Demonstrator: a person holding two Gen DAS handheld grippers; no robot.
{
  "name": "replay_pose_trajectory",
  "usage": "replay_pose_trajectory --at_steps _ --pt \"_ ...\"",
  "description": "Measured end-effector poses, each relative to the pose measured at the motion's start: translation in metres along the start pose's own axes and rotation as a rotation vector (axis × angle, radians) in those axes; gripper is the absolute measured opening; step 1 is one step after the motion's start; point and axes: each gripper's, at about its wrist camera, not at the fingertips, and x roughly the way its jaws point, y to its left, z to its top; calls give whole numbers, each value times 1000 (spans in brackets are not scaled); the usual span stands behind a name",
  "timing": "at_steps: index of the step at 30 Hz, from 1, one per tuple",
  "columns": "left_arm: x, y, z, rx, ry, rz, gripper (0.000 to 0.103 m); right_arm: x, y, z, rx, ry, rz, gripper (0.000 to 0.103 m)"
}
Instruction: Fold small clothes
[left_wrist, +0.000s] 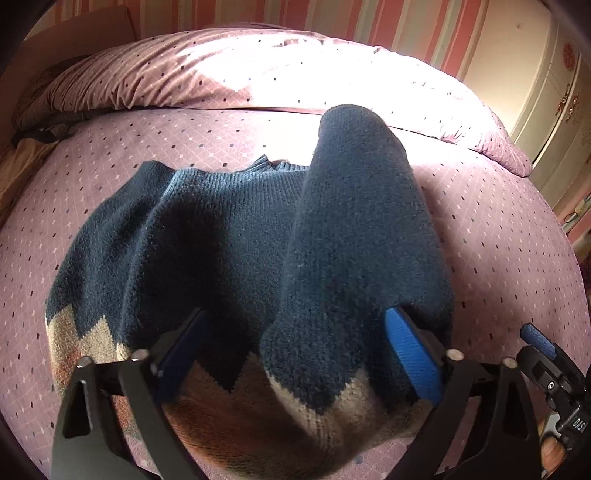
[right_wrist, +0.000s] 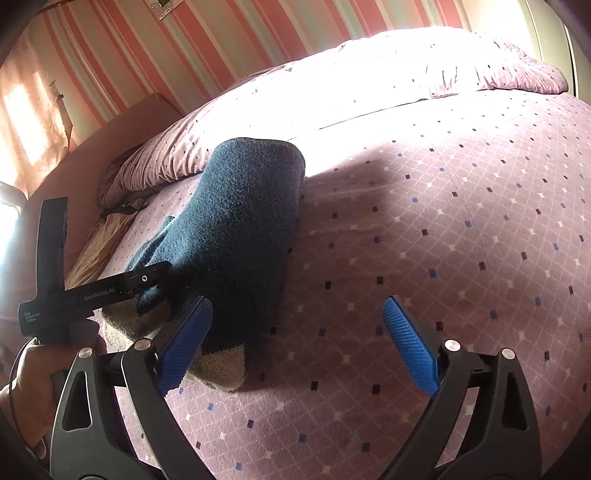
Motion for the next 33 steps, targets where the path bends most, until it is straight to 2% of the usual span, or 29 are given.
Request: replay_pose_trajectory --at_steps 1,2,3,7,12,15,19,24,27,30,33 --pt "-1 -6 0 18 5 -13 43 -1 -1 0 2 0 1 94" --pt "-3 -12 -1 41 -1 17 42 -1 -1 0 3 0 1 94" --pt "-4 -17 -1 57 -10 32 35 -1 -2 0 6 1 0 94" --pt "-6 -20 0 78 -21 49 28 -4 -4 -1 11 2 -5 94" --pt "-26 -24 -4 184 -92 103 25 -7 2 3 -14 8 -10 94" --pt "-35 -12 -6 206 -103 143 24 -7 15 7 -46 7 -7 94" --pt "-52 19 -11 209 -116 180 24 -6 34 11 -79 4 4 94" --pt "-76 83 -15 143 -123 223 24 1 59 12 -110 8 23 94" --pt "-84 117 -13 133 -135 288 24 7 77 12 -132 16 35 94" --pt "-69 144 -19 133 -82 300 24 18 96 10 -159 36 40 94" --pt "-51 147 -36 168 -59 294 25 34 115 6 -178 64 36 94"
